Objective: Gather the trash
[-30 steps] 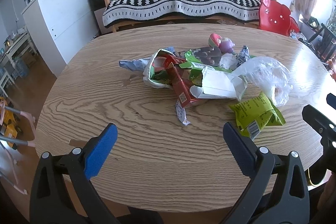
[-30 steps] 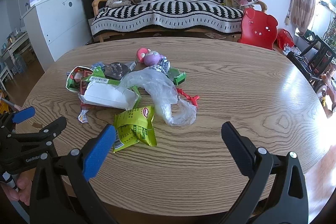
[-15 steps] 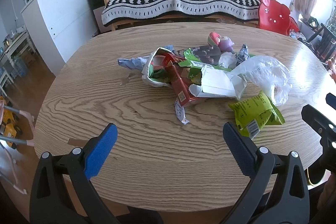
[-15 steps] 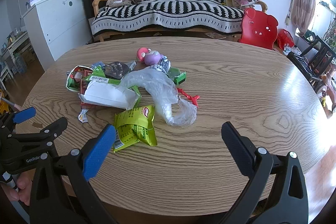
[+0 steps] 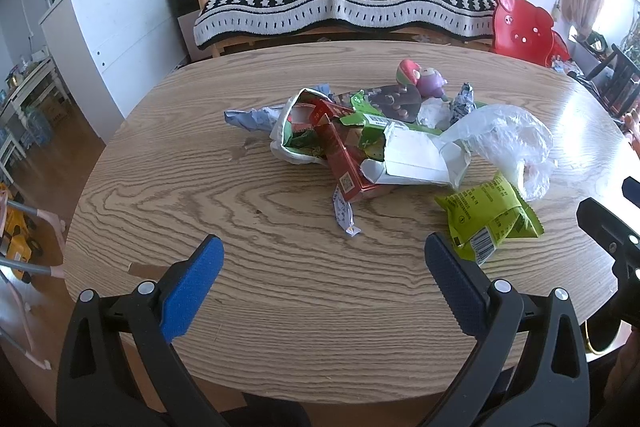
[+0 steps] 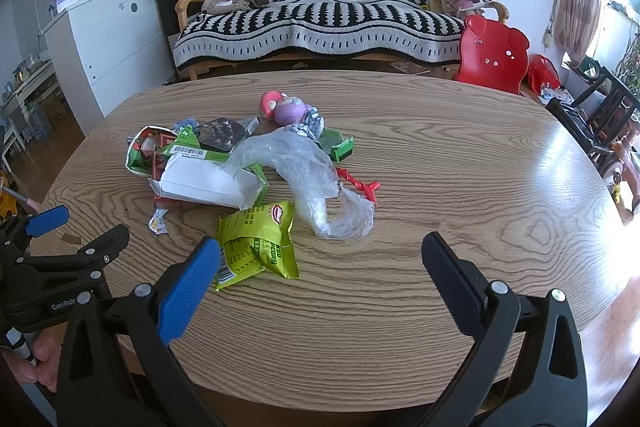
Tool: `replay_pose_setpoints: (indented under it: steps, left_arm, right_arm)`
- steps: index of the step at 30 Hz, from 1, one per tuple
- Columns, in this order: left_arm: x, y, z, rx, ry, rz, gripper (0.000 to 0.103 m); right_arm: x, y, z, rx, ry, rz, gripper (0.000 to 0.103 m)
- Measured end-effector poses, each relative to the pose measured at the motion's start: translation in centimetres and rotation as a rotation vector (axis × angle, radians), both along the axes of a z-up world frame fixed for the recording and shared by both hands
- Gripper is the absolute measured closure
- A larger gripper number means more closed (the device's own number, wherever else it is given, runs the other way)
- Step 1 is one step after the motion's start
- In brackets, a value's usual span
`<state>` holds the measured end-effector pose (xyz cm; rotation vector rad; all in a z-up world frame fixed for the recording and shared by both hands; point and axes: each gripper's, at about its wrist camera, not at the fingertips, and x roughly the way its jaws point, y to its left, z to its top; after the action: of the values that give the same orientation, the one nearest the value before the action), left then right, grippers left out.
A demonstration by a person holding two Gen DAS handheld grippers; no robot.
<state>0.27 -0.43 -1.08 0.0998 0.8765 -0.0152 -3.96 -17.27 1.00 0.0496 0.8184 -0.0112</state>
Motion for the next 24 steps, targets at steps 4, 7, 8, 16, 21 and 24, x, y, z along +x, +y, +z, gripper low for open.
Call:
replay_pose_setpoints:
  steps: [4,7,8,16,21,24]
  left_arm:
    - [0.0,0.0,-0.3,-0.004,0.007,0.002,0.005]
    - [0.0,0.0,-0.4,-0.003,0.007,0.002,0.005]
    - [0.0,0.0,-0.4,-0.003,0.007,0.002,0.005]
    - [0.1,0.3,-0.5,-0.003,0.008,0.004,0.005]
    - [0.5,2.0,-1.7,0.016,0.025,0.030,0.005]
    - [1.2,2.7,-2.7,0.013,0.041,0.045,0.005]
  right_arm:
    - [0.0,0.0,0.0,0.001,0.000,-0.001,0.005]
    - [0.0,0.0,0.0,-0.001,-0.001,-0.001,0.005]
    - [0.0,0.0,0.0,-0.002,-0.001,-0.001,0.005]
    - [0.0,0.0,-0.1,-0.002,0.003,0.002,0.005]
    - [-0.1,0.0,-1.1,0.000,0.036,0.037,0.005]
    - [0.2,0.0,-2.4,0.026,0.070,0.064,0.005]
